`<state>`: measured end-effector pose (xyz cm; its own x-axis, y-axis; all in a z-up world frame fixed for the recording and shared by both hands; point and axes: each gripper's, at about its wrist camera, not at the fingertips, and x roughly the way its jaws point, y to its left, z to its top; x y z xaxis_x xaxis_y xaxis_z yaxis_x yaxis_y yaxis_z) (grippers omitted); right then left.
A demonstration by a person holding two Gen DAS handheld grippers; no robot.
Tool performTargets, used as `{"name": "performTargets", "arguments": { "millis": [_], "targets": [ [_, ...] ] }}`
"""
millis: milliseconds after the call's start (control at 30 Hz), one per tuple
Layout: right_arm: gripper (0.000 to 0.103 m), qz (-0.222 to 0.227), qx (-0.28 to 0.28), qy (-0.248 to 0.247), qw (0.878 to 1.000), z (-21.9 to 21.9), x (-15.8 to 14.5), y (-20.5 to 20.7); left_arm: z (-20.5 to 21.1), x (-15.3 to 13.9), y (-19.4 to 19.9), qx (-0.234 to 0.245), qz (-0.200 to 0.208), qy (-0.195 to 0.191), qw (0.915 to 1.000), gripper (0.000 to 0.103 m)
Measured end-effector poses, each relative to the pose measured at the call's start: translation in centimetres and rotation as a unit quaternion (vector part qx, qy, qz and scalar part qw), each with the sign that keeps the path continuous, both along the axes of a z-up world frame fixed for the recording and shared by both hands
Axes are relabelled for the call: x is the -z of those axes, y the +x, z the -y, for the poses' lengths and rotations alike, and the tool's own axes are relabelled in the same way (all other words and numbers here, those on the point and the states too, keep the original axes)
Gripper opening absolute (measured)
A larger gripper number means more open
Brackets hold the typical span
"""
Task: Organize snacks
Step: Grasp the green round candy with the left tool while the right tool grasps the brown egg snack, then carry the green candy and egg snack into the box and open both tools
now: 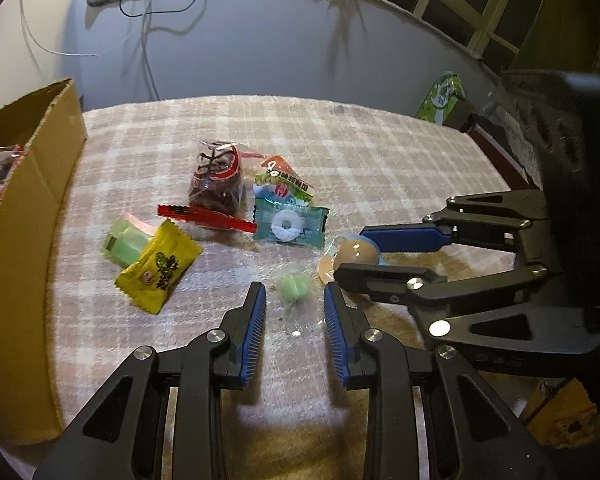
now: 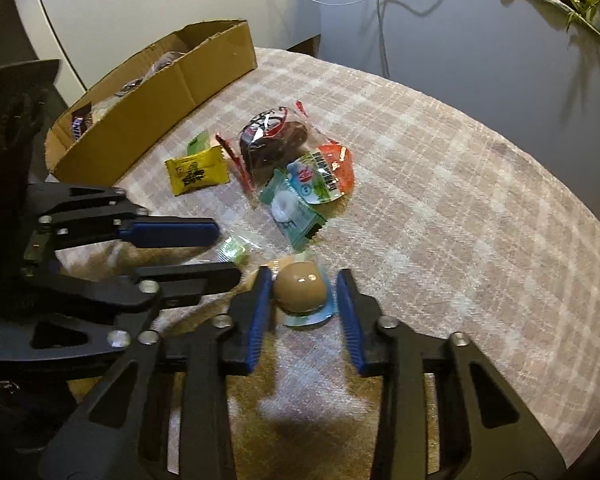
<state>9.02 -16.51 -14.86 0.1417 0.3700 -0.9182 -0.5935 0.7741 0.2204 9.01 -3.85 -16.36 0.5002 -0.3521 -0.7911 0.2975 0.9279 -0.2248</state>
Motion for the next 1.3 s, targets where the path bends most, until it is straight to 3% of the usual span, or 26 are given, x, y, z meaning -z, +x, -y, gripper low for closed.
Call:
{"name": "performTargets", "arguments": {
  "millis": [133, 433, 667, 1300],
  "targets": [
    [0.031, -0.003, 0.001, 0.004, 1.000, 0.4, 0.0, 0.0, 0.2, 0.1, 0.1, 0.001, 0.007, 0.012, 0.9999, 0.018],
    [0.029, -0.005, 0.027, 0.005, 1.000, 1.6, -0.3, 0.4, 0.2, 0.2, -0.1, -0.001, 0.019, 0.016, 0.9997, 0.017],
    [0.029, 0.011, 0.036, 0.018, 0.999, 1.6, -2.3, 0.5, -1.0, -1.9, -1.1, -0.014, 0.044, 0.010, 0.9989, 0.017],
    [0.029, 0.052, 0.013, 0.089, 0.995, -5.9, -7.7, 3.5, -10.4, -7.2, -2.5, -0.116, 0.109, 0.006, 0.9872, 0.017]
  ]
}}
